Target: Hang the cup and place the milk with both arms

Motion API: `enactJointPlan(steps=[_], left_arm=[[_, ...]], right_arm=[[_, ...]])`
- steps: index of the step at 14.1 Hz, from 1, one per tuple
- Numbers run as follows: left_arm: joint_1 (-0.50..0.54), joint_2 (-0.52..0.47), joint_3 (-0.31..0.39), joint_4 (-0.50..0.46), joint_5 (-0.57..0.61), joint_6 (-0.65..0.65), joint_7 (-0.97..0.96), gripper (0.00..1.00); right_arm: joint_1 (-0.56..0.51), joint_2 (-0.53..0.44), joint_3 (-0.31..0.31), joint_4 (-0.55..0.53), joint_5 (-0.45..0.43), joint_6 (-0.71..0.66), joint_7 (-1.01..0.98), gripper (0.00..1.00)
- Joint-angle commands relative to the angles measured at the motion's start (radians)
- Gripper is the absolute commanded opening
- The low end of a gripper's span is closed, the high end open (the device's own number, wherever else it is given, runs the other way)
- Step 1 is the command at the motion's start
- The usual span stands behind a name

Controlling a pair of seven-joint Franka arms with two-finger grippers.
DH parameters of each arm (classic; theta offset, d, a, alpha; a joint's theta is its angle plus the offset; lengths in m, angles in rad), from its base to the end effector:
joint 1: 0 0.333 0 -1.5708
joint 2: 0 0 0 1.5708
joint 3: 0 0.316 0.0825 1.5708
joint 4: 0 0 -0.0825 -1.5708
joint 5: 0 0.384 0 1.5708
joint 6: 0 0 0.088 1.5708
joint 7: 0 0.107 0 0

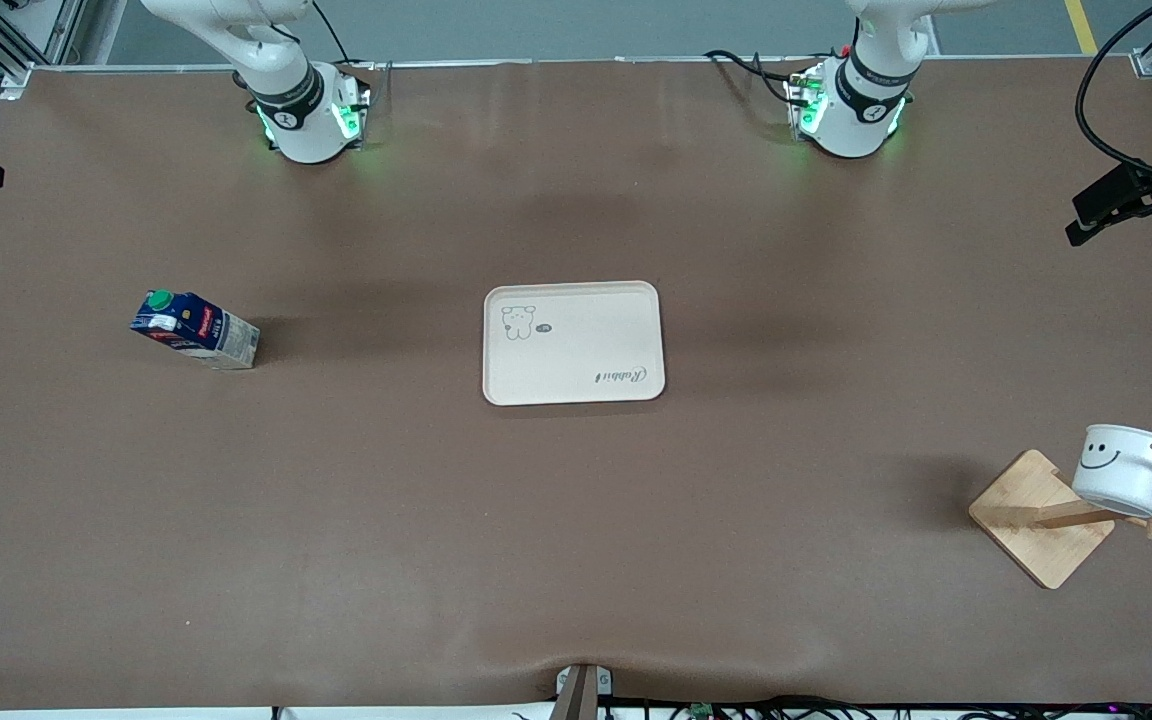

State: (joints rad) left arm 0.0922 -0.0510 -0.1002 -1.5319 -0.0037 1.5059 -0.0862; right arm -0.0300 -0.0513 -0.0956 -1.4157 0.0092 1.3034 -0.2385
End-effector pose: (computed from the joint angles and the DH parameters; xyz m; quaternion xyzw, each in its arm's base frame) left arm 0.5320 -0.0063 0.6645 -0.9992 -0.0390 -0.0124 0.0001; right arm 0.5025 -0.0640 0.7000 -0.9978 -0.0576 0.0289 0.0123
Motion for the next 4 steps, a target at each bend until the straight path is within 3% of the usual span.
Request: enactJointPlan(steps=[1, 4], left_arm=[[-0.002, 0.01, -0.004, 0.022, 0.022, -0.006, -0.003, 1.0], [-0.002, 0.01, -0.004, 0.022, 0.021, -0.006, -0.001, 1.0]], right_arm=[[-0.011, -0.015, 0.007, -0.017, 0.018, 0.008, -0.01, 1.0], [-0.007, -0.015, 0.01, -0.019, 0.017, 0.007, -0.01, 1.0]])
